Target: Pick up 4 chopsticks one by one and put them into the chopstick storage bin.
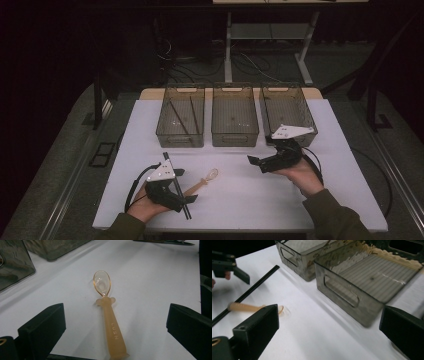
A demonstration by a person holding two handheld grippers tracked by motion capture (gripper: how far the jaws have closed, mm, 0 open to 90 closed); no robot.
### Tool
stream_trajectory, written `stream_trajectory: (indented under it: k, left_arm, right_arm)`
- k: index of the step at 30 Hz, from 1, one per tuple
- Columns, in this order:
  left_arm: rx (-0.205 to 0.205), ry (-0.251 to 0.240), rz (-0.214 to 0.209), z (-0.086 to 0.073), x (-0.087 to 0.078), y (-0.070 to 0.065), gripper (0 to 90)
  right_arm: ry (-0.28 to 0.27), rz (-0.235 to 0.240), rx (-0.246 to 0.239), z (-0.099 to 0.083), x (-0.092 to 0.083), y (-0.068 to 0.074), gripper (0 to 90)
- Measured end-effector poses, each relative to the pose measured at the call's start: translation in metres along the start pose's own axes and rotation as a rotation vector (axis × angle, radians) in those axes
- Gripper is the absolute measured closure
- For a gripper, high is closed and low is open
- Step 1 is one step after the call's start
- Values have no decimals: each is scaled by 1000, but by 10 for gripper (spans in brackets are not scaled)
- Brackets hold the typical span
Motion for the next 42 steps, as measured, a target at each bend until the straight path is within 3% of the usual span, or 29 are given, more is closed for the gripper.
stream_trajectory:
  k: [6, 11, 18, 25, 29, 32, 36, 42]
  left_arm:
    - [2, 2, 4, 0, 0, 0, 11]
    - [6, 3, 8, 0, 0, 0, 12]
    - [8, 4, 11, 0, 0, 0, 14]
    - [11, 8, 14, 1, -1, 0, 27]
    - [6, 3, 21, 3, -2, 2, 49]
    - [13, 0, 23, 5, -4, 3, 121]
    - [26, -13, 57, 12, -9, 13, 213]
    - [35, 41, 167, 15, -13, 40, 475]
  right_arm:
    - [-15, -14, 5, -15, -20, -5, 25]
    - [-30, -33, 36, -35, -39, -13, 25]
    - [-31, -62, 61, -64, -52, -21, 24]
    - [-35, -55, 94, -84, -61, -25, 25]
    - [-30, -75, 99, -92, -63, -31, 25]
    - [-30, -85, 108, -93, -64, -32, 25]
    - [-37, -85, 99, -91, -63, -31, 25]
    - [-28, -88, 100, -92, -62, -32, 25]
Point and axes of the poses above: each handheld gripper's, and its own axes: x roughly forward along the jaws, z roughly out of its top, y roughly to its left, the point moved 5 cm from there along x, roughly forward along the jaws, and after that the axes turned 3 degrees about -y, right-handed, at the moved point
